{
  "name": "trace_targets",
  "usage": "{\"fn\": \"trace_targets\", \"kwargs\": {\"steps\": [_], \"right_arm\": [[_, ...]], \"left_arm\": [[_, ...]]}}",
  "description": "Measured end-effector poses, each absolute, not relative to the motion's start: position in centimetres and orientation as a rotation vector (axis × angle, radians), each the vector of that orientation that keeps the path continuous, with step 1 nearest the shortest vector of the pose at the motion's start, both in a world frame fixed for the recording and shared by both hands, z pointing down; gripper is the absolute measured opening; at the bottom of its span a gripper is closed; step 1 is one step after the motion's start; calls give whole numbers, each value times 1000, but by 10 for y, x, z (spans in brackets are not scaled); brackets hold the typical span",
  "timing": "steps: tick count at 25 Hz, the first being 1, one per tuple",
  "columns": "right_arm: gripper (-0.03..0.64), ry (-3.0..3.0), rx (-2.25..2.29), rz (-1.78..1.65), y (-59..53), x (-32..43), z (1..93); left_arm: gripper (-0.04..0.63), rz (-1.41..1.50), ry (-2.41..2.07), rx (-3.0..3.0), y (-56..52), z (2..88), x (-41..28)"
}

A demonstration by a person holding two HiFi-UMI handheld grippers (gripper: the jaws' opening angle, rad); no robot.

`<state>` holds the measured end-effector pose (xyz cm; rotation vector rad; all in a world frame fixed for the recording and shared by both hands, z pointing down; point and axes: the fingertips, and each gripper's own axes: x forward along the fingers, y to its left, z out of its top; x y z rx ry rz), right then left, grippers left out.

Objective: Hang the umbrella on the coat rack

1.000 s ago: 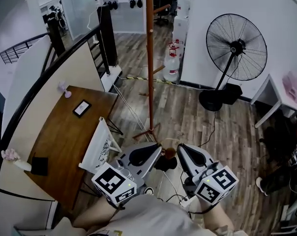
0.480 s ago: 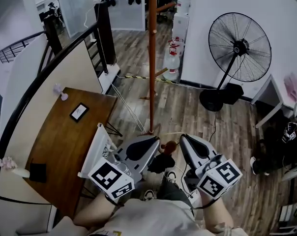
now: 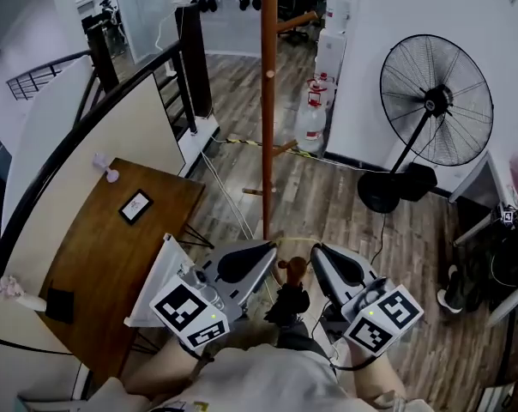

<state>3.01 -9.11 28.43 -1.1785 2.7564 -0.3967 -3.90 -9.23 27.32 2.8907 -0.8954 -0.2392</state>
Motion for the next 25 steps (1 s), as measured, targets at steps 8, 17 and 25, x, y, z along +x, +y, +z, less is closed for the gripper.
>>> {"fn": "trace_targets", "kwargs": {"steps": [8, 17, 25], "right_arm": [[3, 2841, -1036, -429, -171, 54, 289], [3, 2947, -798, -425, -253, 64, 285], [3, 3007, -595, -435, -287, 62, 294]], "left_arm": [[0, -242, -1024, 2839, -165, 277, -16], [0, -260, -1284, 2717, -235, 273, -11], [0, -228, -1461, 2638, -263, 279, -8]]}}
